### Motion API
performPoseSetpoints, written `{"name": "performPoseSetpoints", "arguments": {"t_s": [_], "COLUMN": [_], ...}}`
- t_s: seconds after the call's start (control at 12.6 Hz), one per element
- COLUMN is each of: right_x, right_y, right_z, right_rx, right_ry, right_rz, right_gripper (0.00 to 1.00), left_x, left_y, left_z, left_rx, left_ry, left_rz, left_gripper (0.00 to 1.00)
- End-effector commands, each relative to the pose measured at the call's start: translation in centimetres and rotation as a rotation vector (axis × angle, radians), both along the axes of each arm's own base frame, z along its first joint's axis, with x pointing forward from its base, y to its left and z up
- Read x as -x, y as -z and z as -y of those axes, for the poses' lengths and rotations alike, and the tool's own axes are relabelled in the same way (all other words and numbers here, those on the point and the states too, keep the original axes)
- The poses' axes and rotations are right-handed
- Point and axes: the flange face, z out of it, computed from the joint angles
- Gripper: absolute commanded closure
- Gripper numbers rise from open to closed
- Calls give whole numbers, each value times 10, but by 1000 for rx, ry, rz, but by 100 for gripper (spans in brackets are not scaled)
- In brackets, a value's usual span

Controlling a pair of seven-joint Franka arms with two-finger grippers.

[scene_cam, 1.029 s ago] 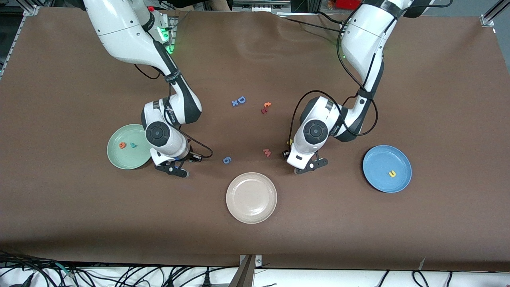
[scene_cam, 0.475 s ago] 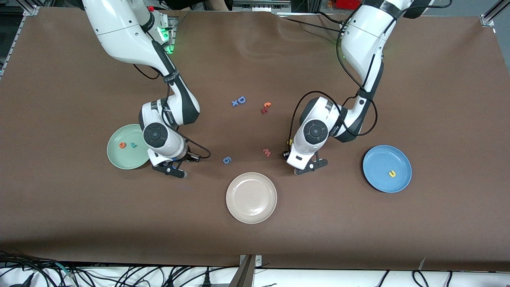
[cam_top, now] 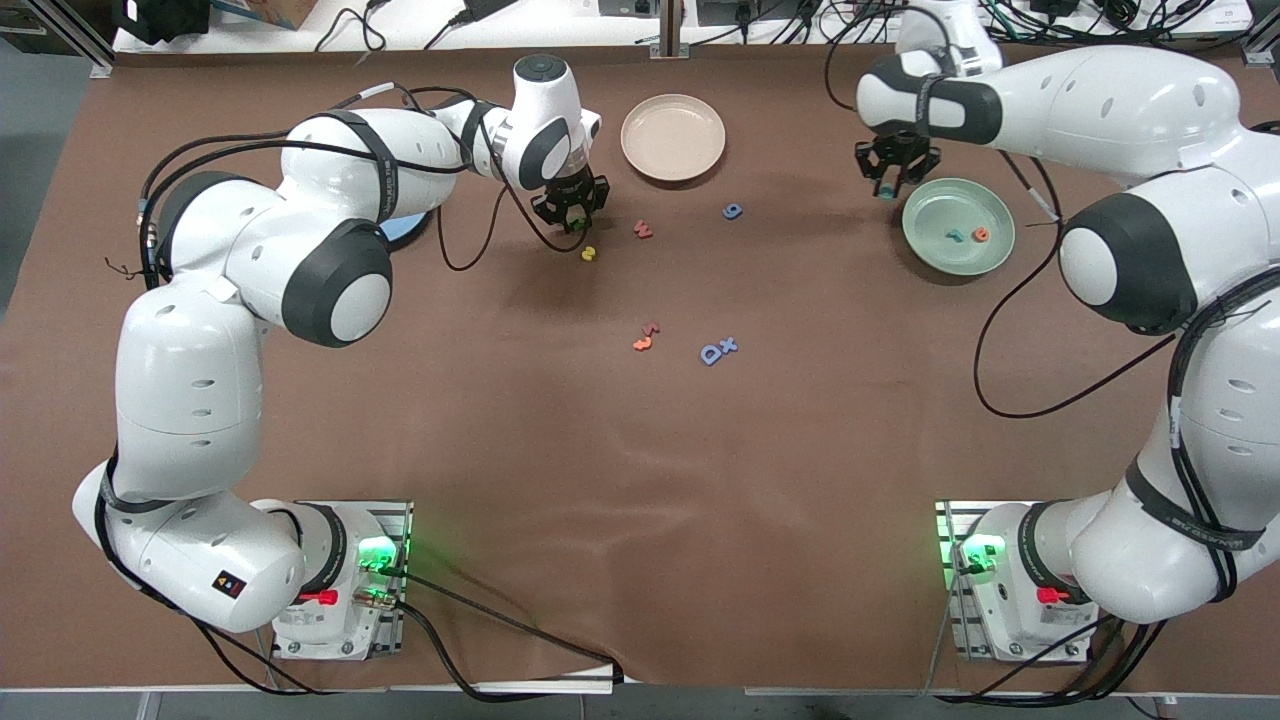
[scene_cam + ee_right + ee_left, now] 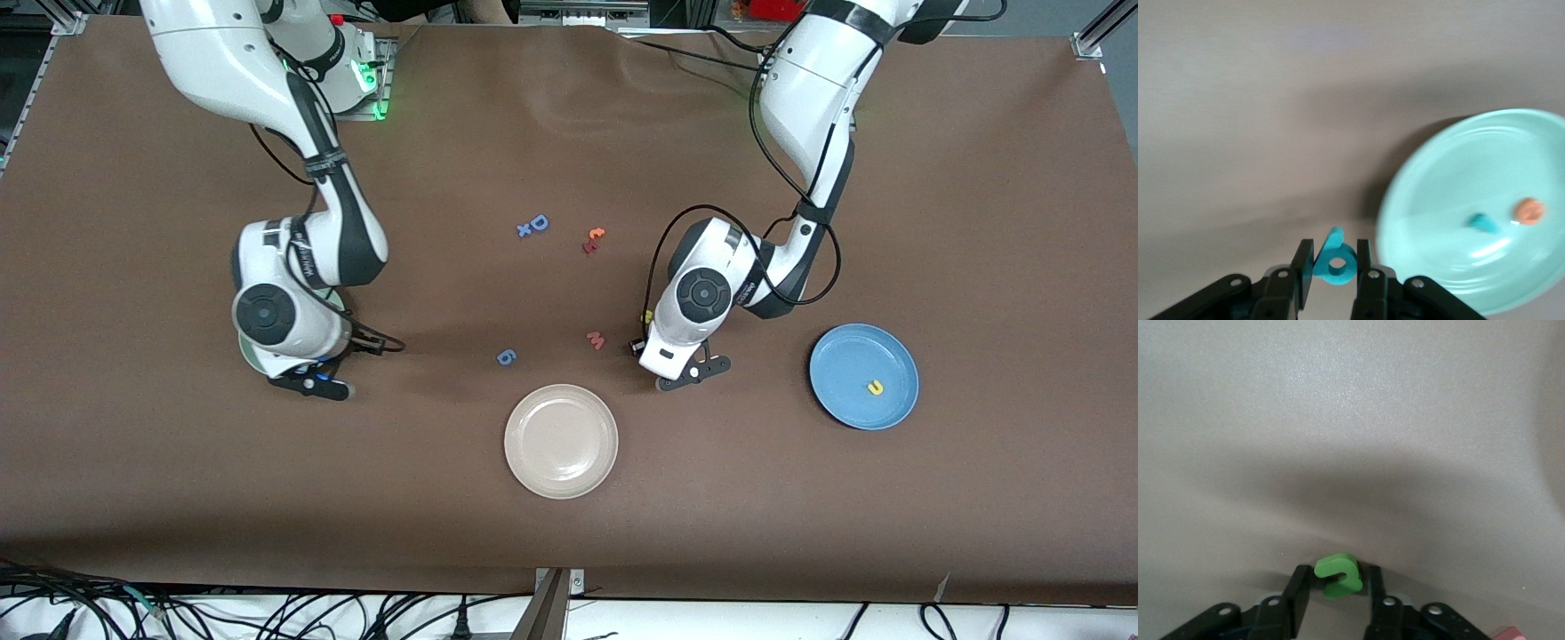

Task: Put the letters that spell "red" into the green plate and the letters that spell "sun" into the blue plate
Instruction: 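Place teal 6 on the green plate while the left gripper carries green n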

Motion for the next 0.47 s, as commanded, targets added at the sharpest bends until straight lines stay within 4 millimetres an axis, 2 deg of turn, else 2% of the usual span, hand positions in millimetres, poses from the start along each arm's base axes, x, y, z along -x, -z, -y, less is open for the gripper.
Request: {"name": "performPoseSetpoints", "arguments": {"t_s": [0.0,0.08,0.16,0.4], "right_x": [11,15,18,32], "right_y": [0,6,15,41], "right_z": [42,48,60,74], "right_rx": [-13,-13,-12,-13], "right_ry": [-52,-55,-44,-61], "right_rz": [-43,-46,-40,-17], "right_gripper": [85,85,85,83], "left_x": [-3,-3,-2,-3], "left_y": [1,1,1,1], "left_z": [5,5,6,5], "left_rx": [6,6,5,6], "left_ry": [-1,0,3,6], "left_rz": [3,3,4,5], "left_gripper": [67,72,73,76]}}
